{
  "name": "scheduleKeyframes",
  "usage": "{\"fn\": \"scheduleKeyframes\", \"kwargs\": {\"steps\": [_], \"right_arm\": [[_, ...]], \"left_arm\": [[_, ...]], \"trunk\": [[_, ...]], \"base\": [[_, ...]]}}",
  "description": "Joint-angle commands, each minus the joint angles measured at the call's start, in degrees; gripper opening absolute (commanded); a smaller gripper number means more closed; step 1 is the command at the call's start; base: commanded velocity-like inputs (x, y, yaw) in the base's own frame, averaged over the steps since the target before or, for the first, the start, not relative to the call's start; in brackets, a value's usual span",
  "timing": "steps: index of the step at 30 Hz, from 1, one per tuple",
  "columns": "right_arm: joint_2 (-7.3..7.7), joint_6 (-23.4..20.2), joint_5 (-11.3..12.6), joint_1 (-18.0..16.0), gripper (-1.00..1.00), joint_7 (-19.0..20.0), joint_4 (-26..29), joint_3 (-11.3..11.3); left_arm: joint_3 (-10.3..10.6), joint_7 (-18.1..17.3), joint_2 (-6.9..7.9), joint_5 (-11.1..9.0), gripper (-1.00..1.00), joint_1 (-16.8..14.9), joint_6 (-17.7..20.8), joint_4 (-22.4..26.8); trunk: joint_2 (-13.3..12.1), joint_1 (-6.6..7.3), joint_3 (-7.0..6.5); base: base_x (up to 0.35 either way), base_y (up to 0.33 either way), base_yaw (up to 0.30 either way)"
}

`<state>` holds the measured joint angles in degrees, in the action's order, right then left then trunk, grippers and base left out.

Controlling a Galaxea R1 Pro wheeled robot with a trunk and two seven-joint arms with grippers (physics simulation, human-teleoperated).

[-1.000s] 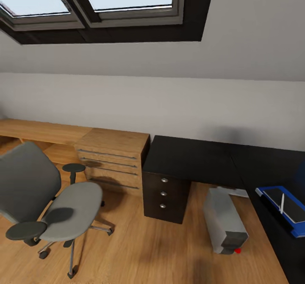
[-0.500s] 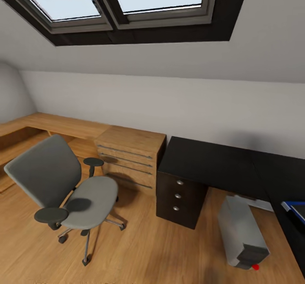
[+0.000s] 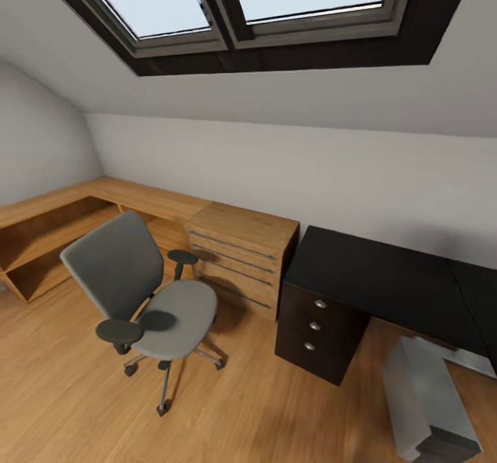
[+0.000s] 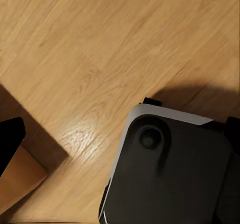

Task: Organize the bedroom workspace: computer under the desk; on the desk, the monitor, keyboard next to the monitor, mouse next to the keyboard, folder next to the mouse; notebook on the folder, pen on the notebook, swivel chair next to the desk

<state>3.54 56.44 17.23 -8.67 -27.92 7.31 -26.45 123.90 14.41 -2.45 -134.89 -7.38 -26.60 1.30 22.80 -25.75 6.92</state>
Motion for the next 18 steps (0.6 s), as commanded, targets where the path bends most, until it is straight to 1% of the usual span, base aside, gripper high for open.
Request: {"fn": "scheduleKeyframes", "kwargs": {"steps": [1, 5, 6, 8, 10, 11, 12, 15, 16, 18], "right_arm": [[0.06, -1.0, 0.5, -0.5, 1.00, -0.3, 0.3, -0.4], [0.11, -5.0, 0.5, -3.3, 1.00, -0.2, 0.9, -0.4], [0.17, -6.3, 0.7, -4.8, 1.00, -0.2, 1.0, -0.4], [0.29, -7.2, 1.2, -6.0, 1.00, -0.2, 1.1, -0.4], [0.46, -7.7, 2.2, -6.8, 1.00, -0.1, 1.0, -0.4], [0.59, -8.2, 4.8, -7.7, 1.00, 0.1, 0.9, -0.4], [0.59, -8.3, 5.9, -7.9, 1.00, 0.2, 0.8, -0.5], [0.59, -8.4, 6.8, -8.1, 1.00, 0.2, 0.0, -0.6], [0.73, -8.4, 7.6, -8.2, 1.00, 0.2, -2.8, -0.5], [0.79, -8.4, 7.8, -8.2, 1.00, 0.2, -3.4, -0.5]], "left_arm": [[0.5, 0.5, -0.01, -0.1, 1.00, -0.1, -0.2, 0.1], [0.5, 0.5, -0.08, -0.1, 1.00, -0.1, -0.2, 0.1], [0.5, 0.5, -0.10, -0.1, 1.00, -0.2, -0.2, 0.0], [0.5, 0.4, -0.05, -0.1, 1.00, -0.2, -0.2, 0.1], [0.4, 0.4, 0.04, -0.1, 1.00, -0.2, -0.1, 0.1], [0.4, 0.4, 0.20, -0.1, 1.00, -0.2, -0.3, 0.1], [0.3, 0.5, 0.30, -0.1, 1.00, -0.2, -0.2, 0.1], [0.4, 0.4, 0.48, -0.1, 1.00, -0.2, -0.2, 0.2], [0.6, 0.4, 0.60, -0.1, 1.00, -0.2, -0.2, 0.2], [0.6, 0.5, 0.65, -0.1, 1.00, -0.2, -0.2, 0.3]], "trunk": [[0.1, -0.03, 0.13], [0.1, -0.03, 0.13], [0.1, -0.03, 0.13], [0.1, -0.03, 0.13], [0.1, -0.03, 0.13], [0.1, -0.03, 0.13], [0.1, -0.03, 0.13], [0.1, -0.03, 0.13], [0.1, -0.03, 0.13], [0.1, -0.03, 0.13]], "base": [[0.000, 0.000, 0.287], [0.000, 0.000, 0.287], [0.000, 0.000, 0.287], [0.000, 0.000, 0.287], [0.000, 0.000, 0.287], [0.000, 0.000, 0.287], [0.000, 0.000, 0.287], [0.000, 0.000, 0.287], [0.000, 0.000, 0.287], [0.000, 0.000, 0.287]]}}
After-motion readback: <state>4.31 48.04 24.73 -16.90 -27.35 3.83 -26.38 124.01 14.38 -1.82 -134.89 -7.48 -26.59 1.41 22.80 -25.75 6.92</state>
